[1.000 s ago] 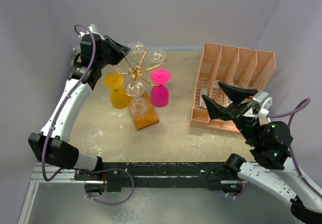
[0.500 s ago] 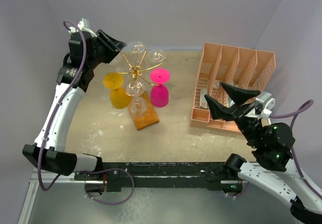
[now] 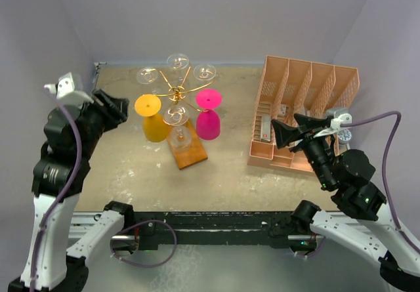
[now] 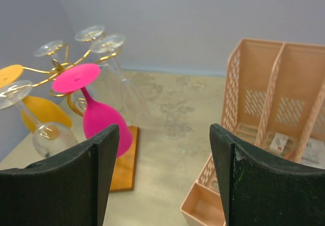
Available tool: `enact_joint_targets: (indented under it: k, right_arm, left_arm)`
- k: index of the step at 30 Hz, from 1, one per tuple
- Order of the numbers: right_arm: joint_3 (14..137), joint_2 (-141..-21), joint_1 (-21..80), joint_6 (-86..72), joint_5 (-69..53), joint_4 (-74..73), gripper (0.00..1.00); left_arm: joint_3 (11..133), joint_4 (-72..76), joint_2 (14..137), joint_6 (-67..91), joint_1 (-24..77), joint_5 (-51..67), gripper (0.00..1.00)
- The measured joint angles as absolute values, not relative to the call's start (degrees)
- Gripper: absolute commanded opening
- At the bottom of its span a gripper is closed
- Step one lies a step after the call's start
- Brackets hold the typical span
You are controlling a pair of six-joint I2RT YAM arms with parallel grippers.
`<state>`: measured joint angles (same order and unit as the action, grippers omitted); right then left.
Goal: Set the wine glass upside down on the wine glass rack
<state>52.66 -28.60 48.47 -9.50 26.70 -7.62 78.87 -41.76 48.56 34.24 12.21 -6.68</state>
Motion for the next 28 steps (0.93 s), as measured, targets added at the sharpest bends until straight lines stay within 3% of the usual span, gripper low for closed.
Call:
enact_joint_targets:
  k: [9,28]
  right_arm:
    - [53.7,-27.7,48.5,-16.4,36.4,-17.2,0.77]
    - [56.7,-19.8,48.5,-20.2,43.2,-24.1,0.80]
  left_arm:
    - [67.7,-47.4,31.1,30.6,12.1,-17.5,0.60]
    - [70.4,-50.2,22.9,26.6,12.1,-22.9,0.64]
